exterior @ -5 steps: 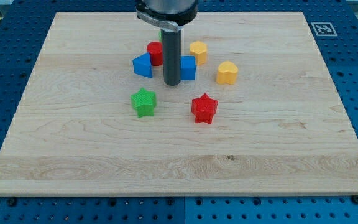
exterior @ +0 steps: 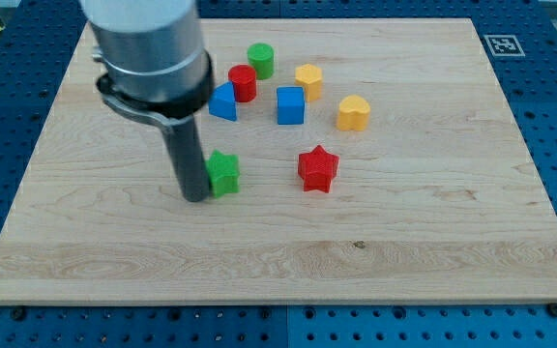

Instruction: Move the green star vertically below the blue triangle

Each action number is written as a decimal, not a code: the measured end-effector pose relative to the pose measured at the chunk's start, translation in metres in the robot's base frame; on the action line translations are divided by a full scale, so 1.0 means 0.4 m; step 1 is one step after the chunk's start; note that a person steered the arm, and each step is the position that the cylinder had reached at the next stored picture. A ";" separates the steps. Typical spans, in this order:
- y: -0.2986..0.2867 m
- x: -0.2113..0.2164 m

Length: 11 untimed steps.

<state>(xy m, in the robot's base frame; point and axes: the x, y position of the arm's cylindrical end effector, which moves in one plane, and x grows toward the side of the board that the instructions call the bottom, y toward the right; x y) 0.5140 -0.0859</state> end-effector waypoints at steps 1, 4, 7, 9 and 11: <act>0.019 0.004; 0.130 0.036; 0.097 0.024; 0.092 -0.019; 0.076 -0.084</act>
<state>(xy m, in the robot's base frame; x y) 0.4805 -0.0555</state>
